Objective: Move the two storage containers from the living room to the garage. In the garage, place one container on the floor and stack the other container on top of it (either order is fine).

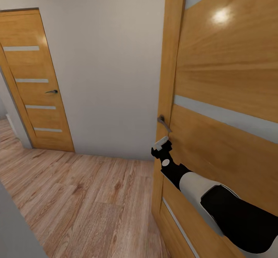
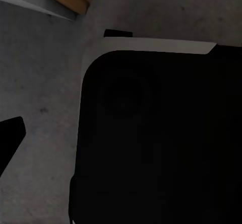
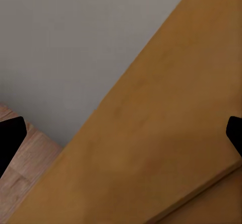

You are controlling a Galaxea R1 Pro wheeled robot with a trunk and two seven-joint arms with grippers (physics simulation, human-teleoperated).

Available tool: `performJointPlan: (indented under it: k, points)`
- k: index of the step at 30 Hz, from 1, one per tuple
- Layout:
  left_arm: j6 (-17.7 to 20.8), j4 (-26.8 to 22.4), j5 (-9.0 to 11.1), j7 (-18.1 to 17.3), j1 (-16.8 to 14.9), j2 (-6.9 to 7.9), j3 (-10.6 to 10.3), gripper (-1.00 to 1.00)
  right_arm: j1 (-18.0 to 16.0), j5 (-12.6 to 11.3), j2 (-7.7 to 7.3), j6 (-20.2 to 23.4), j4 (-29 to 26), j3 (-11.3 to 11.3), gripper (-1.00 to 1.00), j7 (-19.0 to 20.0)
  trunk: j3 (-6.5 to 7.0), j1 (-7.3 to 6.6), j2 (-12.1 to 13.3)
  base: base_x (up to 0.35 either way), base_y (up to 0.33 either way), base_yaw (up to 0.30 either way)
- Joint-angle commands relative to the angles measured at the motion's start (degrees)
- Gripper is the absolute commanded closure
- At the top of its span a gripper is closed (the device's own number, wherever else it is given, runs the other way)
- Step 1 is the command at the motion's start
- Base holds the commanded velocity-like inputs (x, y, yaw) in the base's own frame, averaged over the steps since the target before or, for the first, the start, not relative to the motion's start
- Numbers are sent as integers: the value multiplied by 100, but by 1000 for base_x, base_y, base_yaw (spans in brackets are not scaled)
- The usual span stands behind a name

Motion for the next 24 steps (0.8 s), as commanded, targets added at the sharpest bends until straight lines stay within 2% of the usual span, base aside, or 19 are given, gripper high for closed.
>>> performJointPlan:
  k: [1,10,16,24]
  points:
    - [-9,-6,50,0,2,0,3,-100,-5,27,3,-9,18,-163,-100,-34,-6,0,-2,0,0,0]
    - [-9,-6,50,0,2,-5,5,-100,-5,33,3,-5,17,-163,-100,-33,-6,0,-2,0,-9,0]
    - [-9,-6,50,0,2,-3,6,-100,-5,36,3,-5,20,-163,-100,-33,-6,0,-2,0,-170,0]
    - [-9,-6,50,0,2,-7,6,-100,-5,36,3,-5,23,-163,-100,-33,-6,0,-2,0,-42,0]
